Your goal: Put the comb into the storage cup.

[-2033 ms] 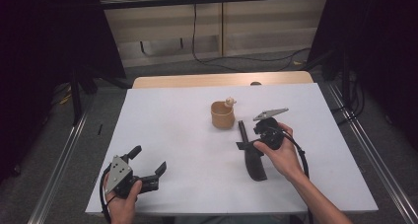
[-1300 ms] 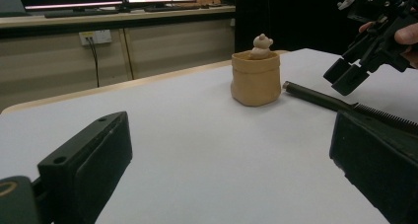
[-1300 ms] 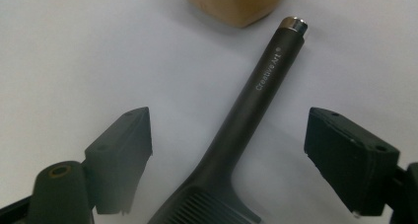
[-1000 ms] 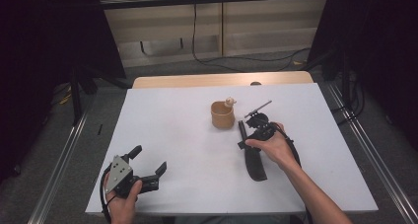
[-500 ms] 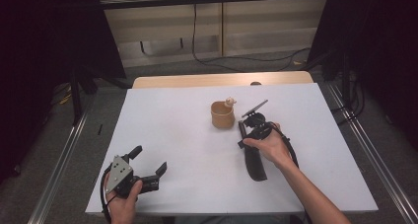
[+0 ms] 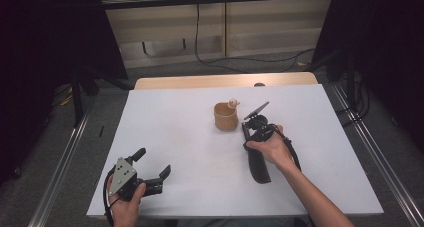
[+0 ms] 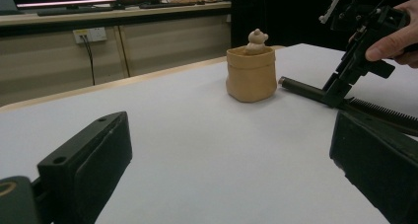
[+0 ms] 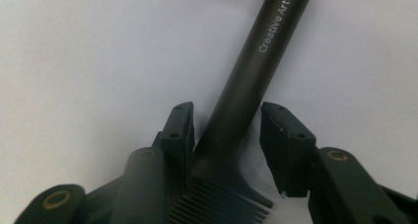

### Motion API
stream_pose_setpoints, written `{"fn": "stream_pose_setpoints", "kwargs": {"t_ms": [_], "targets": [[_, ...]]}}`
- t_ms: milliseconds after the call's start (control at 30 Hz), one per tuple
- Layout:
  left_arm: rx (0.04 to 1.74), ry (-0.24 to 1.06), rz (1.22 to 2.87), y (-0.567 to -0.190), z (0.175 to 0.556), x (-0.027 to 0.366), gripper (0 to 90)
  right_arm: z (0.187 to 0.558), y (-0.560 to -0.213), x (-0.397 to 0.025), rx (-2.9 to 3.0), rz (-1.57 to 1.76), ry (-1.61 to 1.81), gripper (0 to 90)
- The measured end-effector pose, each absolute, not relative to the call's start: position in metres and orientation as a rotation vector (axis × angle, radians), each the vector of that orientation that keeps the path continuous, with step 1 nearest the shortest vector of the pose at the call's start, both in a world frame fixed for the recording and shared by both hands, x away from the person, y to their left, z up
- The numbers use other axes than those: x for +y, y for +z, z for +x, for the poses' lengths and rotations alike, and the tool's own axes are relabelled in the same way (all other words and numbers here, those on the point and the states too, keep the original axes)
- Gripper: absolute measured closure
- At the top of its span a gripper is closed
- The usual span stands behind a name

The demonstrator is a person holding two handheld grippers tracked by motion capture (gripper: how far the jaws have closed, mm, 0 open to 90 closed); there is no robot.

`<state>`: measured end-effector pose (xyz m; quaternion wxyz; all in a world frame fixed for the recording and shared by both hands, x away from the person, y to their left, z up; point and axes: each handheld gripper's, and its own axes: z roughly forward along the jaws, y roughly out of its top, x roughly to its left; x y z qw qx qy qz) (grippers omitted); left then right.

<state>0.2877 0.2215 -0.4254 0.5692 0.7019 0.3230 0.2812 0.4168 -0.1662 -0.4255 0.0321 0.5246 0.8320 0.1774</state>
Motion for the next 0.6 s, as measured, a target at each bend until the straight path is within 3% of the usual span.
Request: {"fn": "stream_pose_setpoints", "kwargs": {"t_ms": [600], "targets": [[0.757, 0.660, 1.647, -0.4247, 0.2878, 0.2225, 2.5, 0.4174, -0.4257, -0.1596, 2.508, 1.654, 0.474, 61.5]]}}
